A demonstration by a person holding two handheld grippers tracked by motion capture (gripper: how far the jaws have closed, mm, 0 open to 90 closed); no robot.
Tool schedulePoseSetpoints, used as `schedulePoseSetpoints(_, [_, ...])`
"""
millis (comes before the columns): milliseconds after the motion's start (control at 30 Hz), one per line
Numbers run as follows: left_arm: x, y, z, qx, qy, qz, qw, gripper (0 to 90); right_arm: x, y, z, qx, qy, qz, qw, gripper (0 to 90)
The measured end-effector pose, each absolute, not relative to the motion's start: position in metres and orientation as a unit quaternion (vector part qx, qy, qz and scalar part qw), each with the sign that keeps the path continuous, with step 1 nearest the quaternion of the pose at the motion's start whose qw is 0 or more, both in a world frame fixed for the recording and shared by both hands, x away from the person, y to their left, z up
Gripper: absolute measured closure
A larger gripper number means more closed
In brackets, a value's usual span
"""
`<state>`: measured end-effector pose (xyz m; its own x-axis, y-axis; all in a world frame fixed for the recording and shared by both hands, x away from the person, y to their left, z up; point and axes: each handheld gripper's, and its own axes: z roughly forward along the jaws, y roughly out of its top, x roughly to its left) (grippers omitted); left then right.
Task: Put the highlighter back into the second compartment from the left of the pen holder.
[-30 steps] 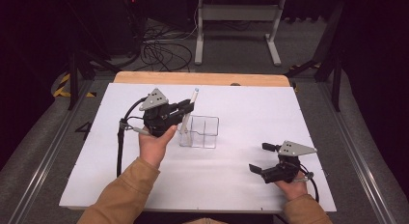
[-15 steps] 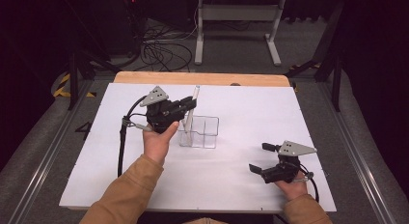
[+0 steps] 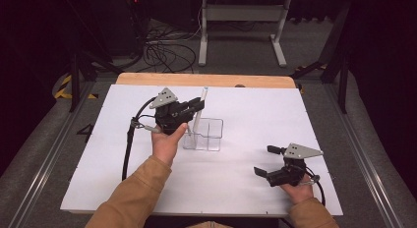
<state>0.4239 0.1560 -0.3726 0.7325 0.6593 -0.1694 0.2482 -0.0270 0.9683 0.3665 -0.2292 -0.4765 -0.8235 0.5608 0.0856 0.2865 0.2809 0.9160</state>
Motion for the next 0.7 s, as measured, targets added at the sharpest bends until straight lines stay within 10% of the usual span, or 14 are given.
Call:
schedulePoseSetpoints(433, [0.4304,0.1483,-0.3793,0.699,0.327,0.166,0.615,76.3,0.3665,-0.2292,-0.4764,0.267,0.790,0.537,0.127,0.7])
schedulePoseSetpoints(600, [0.4304,0.1498,-0.3790,0.702,0.334,0.161,0.609,33.5,0.3664,-0.2292,-0.4764,0.266,0.791,0.537,0.127,0.8])
schedulePoseSetpoints(700, [0.4255,0.1570,-0.3743,0.704,0.332,0.170,0.604,27.5,0.3663,-0.2292,-0.4765,0.267,0.790,0.537,0.127,0.8])
